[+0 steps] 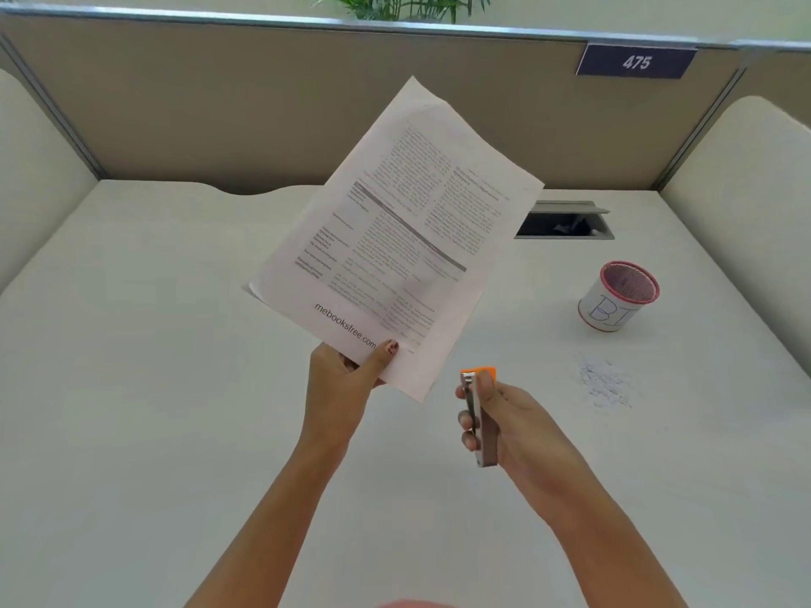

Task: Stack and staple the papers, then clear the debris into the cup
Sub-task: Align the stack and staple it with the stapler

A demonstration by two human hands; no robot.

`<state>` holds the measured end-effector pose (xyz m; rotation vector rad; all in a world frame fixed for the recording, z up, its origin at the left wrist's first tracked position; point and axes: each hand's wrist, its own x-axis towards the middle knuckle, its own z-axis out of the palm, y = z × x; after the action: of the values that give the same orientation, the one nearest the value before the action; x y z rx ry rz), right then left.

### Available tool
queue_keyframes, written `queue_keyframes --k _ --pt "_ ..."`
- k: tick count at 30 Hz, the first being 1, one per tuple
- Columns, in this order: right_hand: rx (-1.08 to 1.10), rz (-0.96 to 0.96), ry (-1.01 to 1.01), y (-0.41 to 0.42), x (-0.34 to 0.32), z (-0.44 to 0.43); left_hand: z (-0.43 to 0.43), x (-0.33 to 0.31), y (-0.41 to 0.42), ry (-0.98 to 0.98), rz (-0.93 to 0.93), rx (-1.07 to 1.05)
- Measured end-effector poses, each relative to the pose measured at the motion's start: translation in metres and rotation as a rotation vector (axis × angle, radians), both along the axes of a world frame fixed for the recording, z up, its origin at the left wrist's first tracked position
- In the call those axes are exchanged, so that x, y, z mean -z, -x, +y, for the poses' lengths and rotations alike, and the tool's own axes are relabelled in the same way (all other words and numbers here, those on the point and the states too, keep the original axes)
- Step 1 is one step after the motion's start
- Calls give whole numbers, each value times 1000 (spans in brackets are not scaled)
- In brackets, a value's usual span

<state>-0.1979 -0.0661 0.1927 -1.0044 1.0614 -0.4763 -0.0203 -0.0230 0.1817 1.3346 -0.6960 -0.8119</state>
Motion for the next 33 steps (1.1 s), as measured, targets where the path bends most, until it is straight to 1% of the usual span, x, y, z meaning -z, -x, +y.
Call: queue_keyframes --k 3,7,18,25,33 --pt "-80 -74 6 2 0 2 0 0 2 -1 14 -8" --pt "-204 -6 152 0 -6 4 0 -2 2 5 -11 8" --pt "-252 27 169 -7 -23 -2 5 -7 3 29 -99 -13" --pt "-261 -3 188 -9 -29 -4 8 -14 1 49 -93 -12" --pt "-270 27 210 -13 -33 -7 10 -18 -1 58 -123 -19"
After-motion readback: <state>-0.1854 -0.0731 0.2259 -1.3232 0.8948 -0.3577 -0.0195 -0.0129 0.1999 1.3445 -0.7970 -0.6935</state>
